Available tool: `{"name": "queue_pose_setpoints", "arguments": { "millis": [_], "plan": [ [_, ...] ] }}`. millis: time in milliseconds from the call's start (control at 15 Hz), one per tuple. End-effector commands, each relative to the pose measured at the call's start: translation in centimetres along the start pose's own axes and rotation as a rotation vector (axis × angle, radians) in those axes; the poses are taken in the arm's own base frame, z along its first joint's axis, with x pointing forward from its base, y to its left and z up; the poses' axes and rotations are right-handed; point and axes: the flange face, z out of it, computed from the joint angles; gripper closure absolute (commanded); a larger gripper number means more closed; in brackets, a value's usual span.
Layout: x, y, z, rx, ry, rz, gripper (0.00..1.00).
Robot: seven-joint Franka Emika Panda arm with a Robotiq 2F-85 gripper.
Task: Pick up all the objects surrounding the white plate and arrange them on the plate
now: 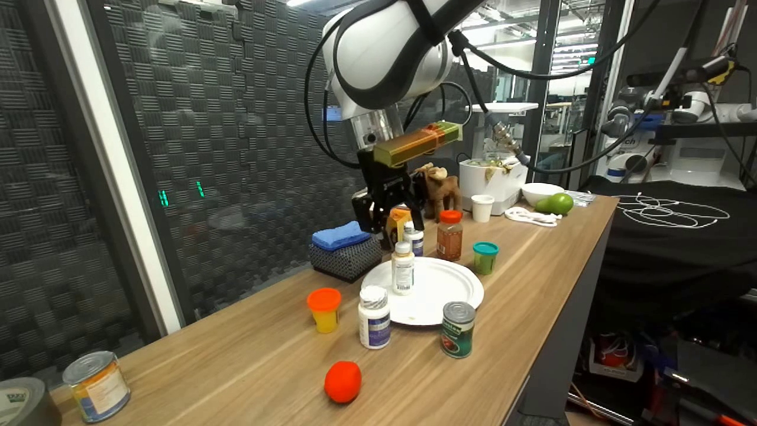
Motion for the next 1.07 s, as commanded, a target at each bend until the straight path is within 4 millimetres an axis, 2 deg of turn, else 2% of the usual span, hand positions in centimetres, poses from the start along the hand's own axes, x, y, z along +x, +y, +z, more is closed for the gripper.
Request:
{"name": "queue_pose_setpoints", "arguments": {
  "millis": [0,200,333,400,467,600,867,1000],
  "plan": [
    [-1.8,2.5,-3.8,0.035,0.033,0.012,0.0],
    [-5.2,5.1,-6.2,0.064,-0.041,-0.056,0.0],
    [-9.3,6.8,-7.3,0.102,-0.179,-0.111,0.0],
    [-5.3,5.3,-5.8,0.061,-0.12,-0.066,0.0],
    [-6.8,6.1,-6.5,0.073,-0.157,-0.081,0.0],
    [-8.4,6.9,-7.4,0.079,-0.169,-0.093,0.0],
    [-8.9,6.7,-6.8,0.076,-0.184,-0.102,0.0],
    [-8.6,5.8,-5.8,-0.025,-0.159,-0.084,0.0]
  ]
}}
